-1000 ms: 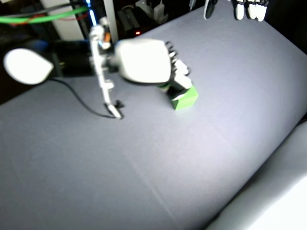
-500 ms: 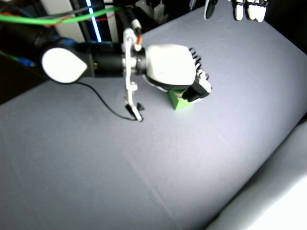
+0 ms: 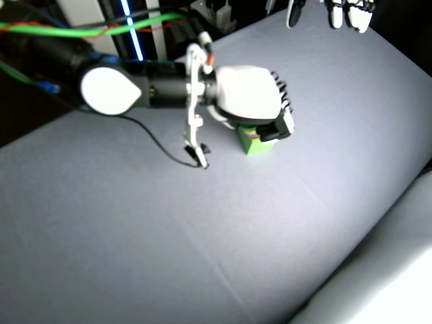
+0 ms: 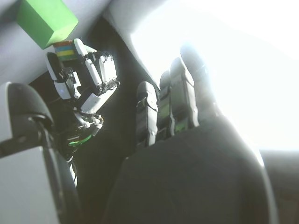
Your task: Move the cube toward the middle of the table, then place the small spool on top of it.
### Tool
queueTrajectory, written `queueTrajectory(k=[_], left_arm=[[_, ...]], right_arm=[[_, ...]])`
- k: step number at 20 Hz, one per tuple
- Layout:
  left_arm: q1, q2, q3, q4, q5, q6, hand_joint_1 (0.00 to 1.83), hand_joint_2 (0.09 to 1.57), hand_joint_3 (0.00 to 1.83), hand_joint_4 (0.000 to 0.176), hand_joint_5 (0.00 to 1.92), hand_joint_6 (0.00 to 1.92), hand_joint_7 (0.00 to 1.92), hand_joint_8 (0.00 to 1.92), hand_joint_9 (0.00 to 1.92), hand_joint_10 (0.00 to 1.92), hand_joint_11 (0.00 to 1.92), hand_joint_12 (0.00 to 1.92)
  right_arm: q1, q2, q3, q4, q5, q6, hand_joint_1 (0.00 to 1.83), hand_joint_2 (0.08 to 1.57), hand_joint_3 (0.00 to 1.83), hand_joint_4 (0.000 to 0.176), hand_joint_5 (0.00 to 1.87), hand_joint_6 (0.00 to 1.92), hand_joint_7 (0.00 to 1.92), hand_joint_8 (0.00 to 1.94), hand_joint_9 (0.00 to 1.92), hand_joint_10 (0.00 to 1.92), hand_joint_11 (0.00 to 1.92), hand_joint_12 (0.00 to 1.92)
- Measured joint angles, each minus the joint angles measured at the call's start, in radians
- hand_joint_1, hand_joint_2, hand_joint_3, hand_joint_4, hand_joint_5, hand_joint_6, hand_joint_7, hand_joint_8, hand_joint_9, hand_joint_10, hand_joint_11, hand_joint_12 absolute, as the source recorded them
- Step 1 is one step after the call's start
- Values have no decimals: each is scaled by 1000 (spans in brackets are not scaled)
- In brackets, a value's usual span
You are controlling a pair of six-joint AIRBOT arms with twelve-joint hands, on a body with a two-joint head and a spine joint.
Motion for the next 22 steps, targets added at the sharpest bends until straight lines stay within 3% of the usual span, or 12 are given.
queueTrajectory(k=[1,2,3,4,5,7,10,12,16,18,20,22], left_arm=[[0,0,0,0,0,0,956,952,0,40,246,7,118,3,158,4,0,791],[0,0,0,0,0,0,956,952,0,40,246,7,118,3,158,4,0,791],[0,0,3,0,0,-1,928,958,1,89,215,0,112,0,155,1,0,811],[0,-1,4,0,-1,-2,944,955,0,86,218,2,117,2,159,2,0,809],[0,-1,5,-1,0,-3,956,956,0,86,218,2,119,2,155,1,0,785],[0,-1,5,0,0,-4,956,953,0,78,223,2,120,2,156,2,0,760],[0,-1,5,0,0,-4,966,958,2,85,225,2,124,2,156,1,0,778],[0,-2,5,0,-2,-4,941,956,1,73,229,2,127,2,158,1,0,769],[0,-2,8,-2,-9,-13,898,962,1,96,178,0,85,0,99,0,0,710],[0,-2,8,-7,-26,-19,821,967,1,113,100,0,63,3,90,2,0,617],[0,-2,8,-23,-47,-20,816,941,0,133,24,0,49,1,68,1,0,555],[5,-3,18,-28,-80,-55,885,925,0,136,25,1,42,2,50,5,0,443]], right_arm=[[2,-2,4,-1,-2,-1,1230,982,0,0,1383,222,1008,952,871,1291,721,1630],[2,-1,4,3,-4,0,1230,982,0,0,1383,222,1008,952,871,1291,721,1630],[2,-2,4,2,-4,-2,1089,923,0,0,829,19,639,654,637,1027,521,1508],[2,-2,4,0,-5,-1,1018,920,0,0,674,3,596,355,584,820,420,1430],[2,-3,4,-7,-14,-2,969,903,0,50,519,0,537,132,503,586,239,1315],[1,-8,4,-8,-29,-1,946,867,1,116,348,0,433,6,458,211,87,1192],[1,-8,4,-8,-27,-2,919,843,0,170,169,1,282,1,346,12,0,994],[1,-8,4,-8,-28,-2,893,834,0,176,55,0,213,0,284,0,0,834],[-1,4,-26,47,-3,-4,842,872,11,176,0,0,13,0,20,1,0,31],[-3,72,-74,95,90,-3,788,896,15,161,0,0,0,0,0,0,0,0],[-20,158,-106,167,195,-7,552,924,21,157,0,0,0,0,0,0,18,8],[-87,229,-132,263,291,-8,434,907,10,173,0,0,0,0,0,0,0,0]])
